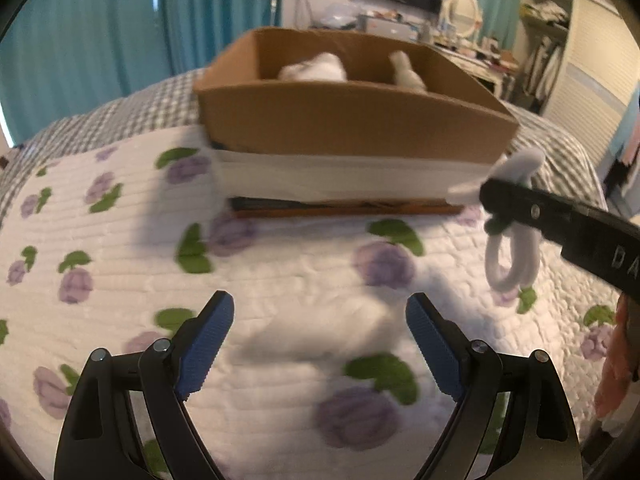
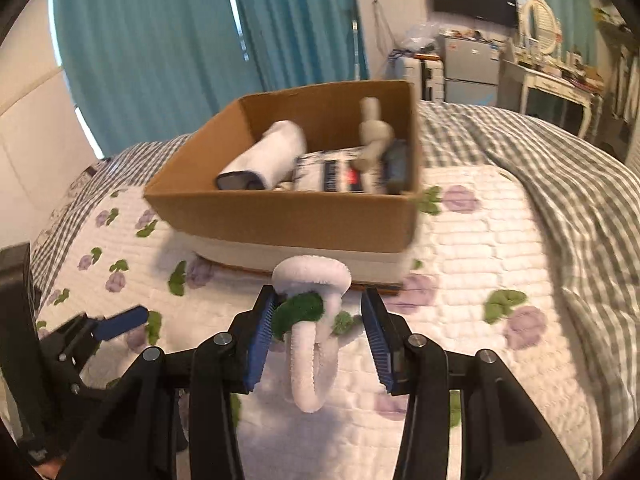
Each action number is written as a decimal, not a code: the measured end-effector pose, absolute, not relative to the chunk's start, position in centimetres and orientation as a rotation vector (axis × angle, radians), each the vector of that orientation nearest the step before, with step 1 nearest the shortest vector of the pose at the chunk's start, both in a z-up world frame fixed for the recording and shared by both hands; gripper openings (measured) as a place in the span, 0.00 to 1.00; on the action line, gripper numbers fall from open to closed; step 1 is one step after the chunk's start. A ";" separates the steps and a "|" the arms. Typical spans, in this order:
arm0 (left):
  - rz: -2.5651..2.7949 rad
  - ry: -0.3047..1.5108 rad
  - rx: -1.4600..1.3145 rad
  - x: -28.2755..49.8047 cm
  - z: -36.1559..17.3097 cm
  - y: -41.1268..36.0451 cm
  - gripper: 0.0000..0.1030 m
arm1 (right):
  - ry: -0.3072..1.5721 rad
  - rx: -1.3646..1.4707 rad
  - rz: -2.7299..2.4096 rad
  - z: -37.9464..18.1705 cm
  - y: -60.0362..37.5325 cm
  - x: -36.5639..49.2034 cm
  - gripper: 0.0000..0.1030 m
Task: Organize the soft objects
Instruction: 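Grasp the white plush toy with right tool while left tool grasps white cloth, then carry plush toy and white cloth into the box and release both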
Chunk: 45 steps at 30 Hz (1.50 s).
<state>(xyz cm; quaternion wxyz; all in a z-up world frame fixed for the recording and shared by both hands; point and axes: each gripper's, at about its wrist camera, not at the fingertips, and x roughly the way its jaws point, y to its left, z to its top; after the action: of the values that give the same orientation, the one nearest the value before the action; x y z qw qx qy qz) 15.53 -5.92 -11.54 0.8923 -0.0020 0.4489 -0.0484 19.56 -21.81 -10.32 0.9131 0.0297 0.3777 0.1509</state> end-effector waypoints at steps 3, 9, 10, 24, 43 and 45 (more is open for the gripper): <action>-0.120 0.953 0.029 16.0 -12.8 -7.4 0.85 | 0.792 0.086 0.299 -10.7 -23.5 19.7 0.42; -0.131 0.998 0.069 16.5 -15.3 -8.3 0.85 | 0.823 0.122 0.305 -11.5 -24.1 20.3 0.42; -0.132 0.990 0.066 16.2 -15.4 -8.2 0.85 | 0.823 0.121 0.307 -11.6 -24.1 20.2 0.42; -0.169 0.917 0.032 13.7 -11.7 -6.3 0.43 | 0.804 0.082 0.312 -10.8 -23.0 17.9 0.42; -0.144 0.641 0.060 12.9 3.6 -5.4 0.43 | 0.577 -0.053 0.321 3.2 -21.4 12.2 0.42; -0.137 0.623 0.055 13.2 4.5 -5.2 0.43 | 0.547 -0.061 0.328 4.8 -21.1 12.6 0.42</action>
<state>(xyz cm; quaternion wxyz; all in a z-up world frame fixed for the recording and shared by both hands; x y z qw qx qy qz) 13.25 -5.24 4.51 0.9492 0.0271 0.3061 -0.0676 12.65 -21.12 4.77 0.9491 -0.0302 0.2690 0.1612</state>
